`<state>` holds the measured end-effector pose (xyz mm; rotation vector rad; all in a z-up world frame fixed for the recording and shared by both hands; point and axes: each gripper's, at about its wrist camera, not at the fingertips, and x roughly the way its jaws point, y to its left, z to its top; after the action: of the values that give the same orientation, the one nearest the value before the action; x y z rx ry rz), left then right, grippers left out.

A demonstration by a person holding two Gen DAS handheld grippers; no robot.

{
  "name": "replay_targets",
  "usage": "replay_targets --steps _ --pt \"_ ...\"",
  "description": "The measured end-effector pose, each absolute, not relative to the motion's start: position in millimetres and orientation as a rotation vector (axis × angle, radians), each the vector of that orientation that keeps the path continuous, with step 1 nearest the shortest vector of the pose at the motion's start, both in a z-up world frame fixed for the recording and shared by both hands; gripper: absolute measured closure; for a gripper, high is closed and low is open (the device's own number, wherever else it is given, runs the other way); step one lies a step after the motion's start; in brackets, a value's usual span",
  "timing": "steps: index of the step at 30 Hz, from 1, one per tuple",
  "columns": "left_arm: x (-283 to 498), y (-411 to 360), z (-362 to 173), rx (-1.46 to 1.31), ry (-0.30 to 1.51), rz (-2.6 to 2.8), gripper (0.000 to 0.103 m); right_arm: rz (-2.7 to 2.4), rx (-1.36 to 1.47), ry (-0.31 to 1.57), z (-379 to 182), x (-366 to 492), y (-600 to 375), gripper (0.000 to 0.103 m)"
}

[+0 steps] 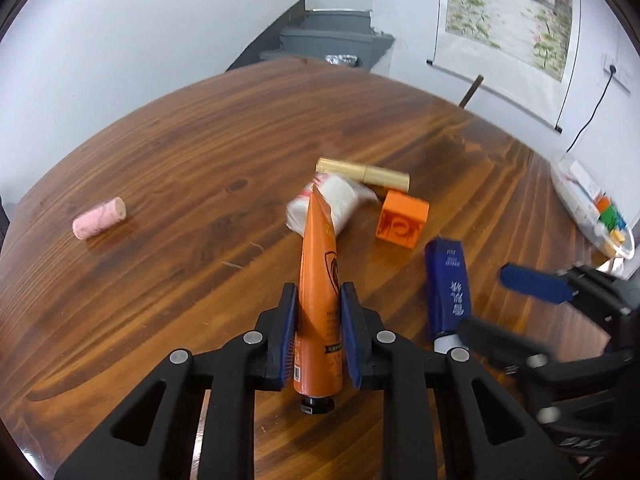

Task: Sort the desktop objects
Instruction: 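Grasp the orange hand-cream tube with the left gripper while the right grasps the navy bottle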

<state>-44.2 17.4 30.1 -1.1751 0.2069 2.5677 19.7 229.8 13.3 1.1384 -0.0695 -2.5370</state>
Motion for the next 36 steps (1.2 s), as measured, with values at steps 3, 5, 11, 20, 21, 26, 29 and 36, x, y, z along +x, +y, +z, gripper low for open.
replay_targets --steps 3,5,11,20,21,26,29,36 --pt "-42.3 12.6 38.4 -1.154 0.188 2.591 0.079 -2.531 1.148 -0.045 10.0 14.0 221.1 0.037" --pt "-41.9 10.0 41.3 -1.148 0.178 2.602 0.079 -2.532 1.158 -0.015 7.6 10.1 213.8 0.037" --pt "-45.5 10.3 37.5 -1.173 0.138 2.581 0.079 -2.527 1.188 0.016 4.1 0.8 207.5 0.047" --pt "-44.7 17.7 28.9 -1.221 0.211 2.572 0.07 -2.571 1.222 0.069 2.3 -1.5 228.2 0.059" --pt "-45.3 16.3 28.2 -1.23 0.206 2.577 0.064 -2.571 1.222 0.062 2.6 -1.9 229.8 0.059" --pt "-47.9 12.4 22.5 -1.254 0.187 2.607 0.038 -2.561 1.218 0.058 2.9 -2.9 229.1 0.059" --pt "-48.7 11.2 17.4 -1.265 0.18 2.606 0.039 -2.558 1.217 0.065 3.4 -6.3 227.0 0.059" --pt "-47.4 10.6 7.9 -1.294 0.166 2.603 0.073 -2.541 1.21 0.095 3.4 -15.2 221.5 0.059"
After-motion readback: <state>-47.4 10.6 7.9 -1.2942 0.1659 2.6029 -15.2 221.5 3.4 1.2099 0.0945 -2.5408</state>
